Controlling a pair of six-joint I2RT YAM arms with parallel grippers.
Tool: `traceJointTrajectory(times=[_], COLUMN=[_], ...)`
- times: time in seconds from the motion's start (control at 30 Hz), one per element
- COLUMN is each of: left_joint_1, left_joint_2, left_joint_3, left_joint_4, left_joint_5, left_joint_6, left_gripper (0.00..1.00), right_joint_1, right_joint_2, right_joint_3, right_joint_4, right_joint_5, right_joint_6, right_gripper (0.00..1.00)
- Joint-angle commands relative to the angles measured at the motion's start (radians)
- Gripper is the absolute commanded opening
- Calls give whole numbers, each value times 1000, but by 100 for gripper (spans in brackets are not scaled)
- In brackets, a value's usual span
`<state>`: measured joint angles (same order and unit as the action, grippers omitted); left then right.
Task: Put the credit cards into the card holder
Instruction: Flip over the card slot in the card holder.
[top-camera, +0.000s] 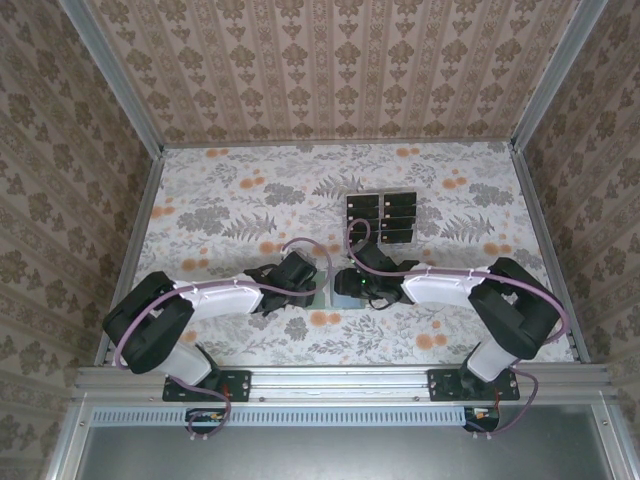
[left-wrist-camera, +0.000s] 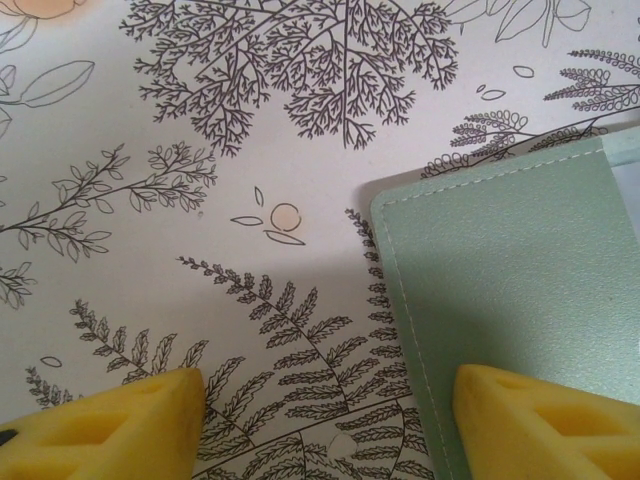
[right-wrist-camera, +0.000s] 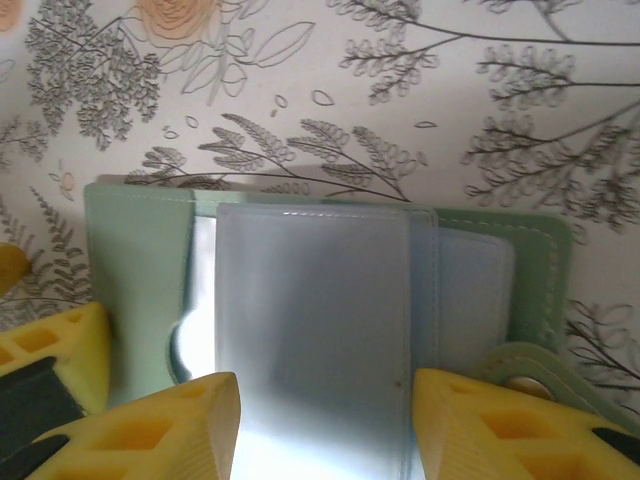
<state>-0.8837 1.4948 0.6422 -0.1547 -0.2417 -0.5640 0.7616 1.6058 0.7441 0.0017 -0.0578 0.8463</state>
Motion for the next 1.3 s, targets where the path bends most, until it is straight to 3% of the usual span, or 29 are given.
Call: traceJointTrajectory(times=[0.0, 0.3, 0.83, 1.27], left_joint_1=[-8, -11, -3, 9], left_joint_2=[43, 13, -247, -364], left_joint_3=[-16, -33, -105, -162], left_joint_4=[4, 14, -24, -36], left_joint_5=[-15, -20, -152, -171], left_joint_6=[-7, -18, -116, -170], left_gripper=[68, 68, 68, 68], right_joint_1=[-2, -3, 11, 63], right_joint_2=[42, 67, 86, 164], right_joint_3=[-27, -2, 56, 187], right_joint_4=[56, 117, 114, 73], right_joint_5=[-78, -141, -162, -171], right_joint_6=[34, 72, 95, 96], right_gripper=[51, 51, 51, 51])
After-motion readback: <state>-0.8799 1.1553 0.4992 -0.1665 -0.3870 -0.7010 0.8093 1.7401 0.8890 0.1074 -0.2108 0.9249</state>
